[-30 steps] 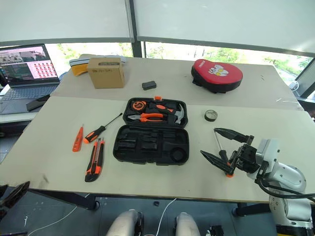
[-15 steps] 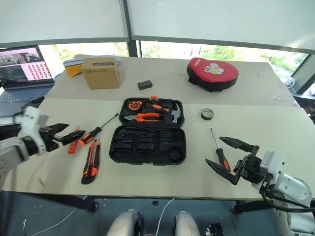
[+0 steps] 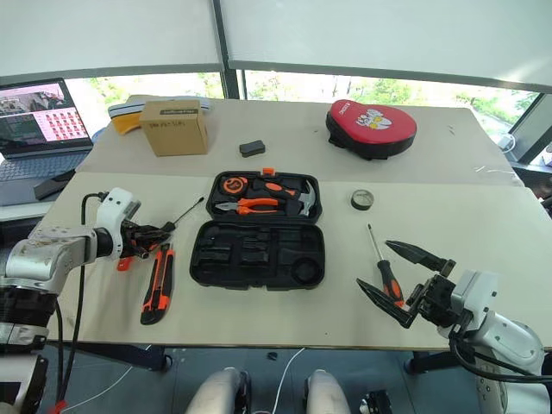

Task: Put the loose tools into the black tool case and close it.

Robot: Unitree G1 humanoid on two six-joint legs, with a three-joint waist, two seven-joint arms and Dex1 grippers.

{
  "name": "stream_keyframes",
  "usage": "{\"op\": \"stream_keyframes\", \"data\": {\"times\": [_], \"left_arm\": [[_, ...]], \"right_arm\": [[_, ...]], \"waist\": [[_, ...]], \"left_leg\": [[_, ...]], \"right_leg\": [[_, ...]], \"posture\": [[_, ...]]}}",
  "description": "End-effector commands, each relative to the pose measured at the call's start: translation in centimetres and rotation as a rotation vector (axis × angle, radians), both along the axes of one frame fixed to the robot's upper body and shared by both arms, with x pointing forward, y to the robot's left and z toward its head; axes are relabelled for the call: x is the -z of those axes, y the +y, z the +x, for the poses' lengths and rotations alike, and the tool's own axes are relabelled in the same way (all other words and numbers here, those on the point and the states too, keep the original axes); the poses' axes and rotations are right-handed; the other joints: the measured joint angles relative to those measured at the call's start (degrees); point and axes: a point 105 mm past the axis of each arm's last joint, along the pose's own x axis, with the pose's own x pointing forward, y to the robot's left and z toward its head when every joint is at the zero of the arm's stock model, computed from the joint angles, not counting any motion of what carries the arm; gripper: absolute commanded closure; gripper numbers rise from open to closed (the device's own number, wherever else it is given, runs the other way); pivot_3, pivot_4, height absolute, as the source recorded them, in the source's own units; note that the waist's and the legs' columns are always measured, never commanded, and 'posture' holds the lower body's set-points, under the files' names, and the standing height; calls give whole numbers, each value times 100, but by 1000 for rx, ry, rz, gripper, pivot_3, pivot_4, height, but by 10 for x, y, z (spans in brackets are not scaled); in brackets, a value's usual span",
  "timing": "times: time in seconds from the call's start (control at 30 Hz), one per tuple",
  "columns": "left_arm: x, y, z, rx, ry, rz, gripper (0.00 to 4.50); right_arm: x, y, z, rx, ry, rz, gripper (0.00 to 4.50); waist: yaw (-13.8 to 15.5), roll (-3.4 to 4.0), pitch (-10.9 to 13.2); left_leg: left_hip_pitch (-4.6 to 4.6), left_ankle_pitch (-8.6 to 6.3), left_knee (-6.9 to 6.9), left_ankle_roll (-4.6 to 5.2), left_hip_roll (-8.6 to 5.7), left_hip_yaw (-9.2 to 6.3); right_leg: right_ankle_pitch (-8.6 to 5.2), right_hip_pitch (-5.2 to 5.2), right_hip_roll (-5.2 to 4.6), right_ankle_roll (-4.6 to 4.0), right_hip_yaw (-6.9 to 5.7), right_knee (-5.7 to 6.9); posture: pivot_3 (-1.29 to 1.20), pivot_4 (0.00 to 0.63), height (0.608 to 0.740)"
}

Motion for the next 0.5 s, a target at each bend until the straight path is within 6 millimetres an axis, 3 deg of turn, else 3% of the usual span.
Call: {"op": "stream_keyframes", "data": {"times": [0.03, 0.13, 0.23, 0.37, 0.5], "left_arm": [[-55, 3, 8, 65, -282, -20, 3679], [-82, -7, -7, 260, -427, 21, 3679], [-88, -32, -14, 418, -407, 22, 3679], [-79, -83, -21, 705, -360, 140, 3679], [-59, -122, -13, 827, -274, 227, 3679]], "right_arm": [[-6, 1, -5, -1, -47, -29, 0], [-10, -11, -7, 4, -63, -121, 0], [-18, -29, 0, 64, -61, -116, 0], [-23, -35, 5, 46, -45, -129, 0], [-32, -23, 14, -18, -43, -100, 0]], "waist": [[5, 0, 0], [12, 0, 0], [18, 0, 0], [72, 0, 0], [59, -1, 1]], "left_leg": [[-1, 0, 1, 0, 1, 0], [-3, 0, 1, 0, 1, 1], [-1, 0, 2, 0, -1, 8], [0, 0, 18, 1, -4, 31], [-5, 0, 25, 2, -15, 37]], "right_leg": [[0, -1, -1, 0, 0, 0], [0, -1, -4, 0, -1, -2], [0, 3, -8, 1, 1, -4], [2, 18, -6, 4, -13, -7], [3, 17, -1, 5, -7, -5]], "posture": [[0, 150, 740], [0, 150, 740], [0, 150, 740], [0, 150, 740], [0, 150, 740]]}}
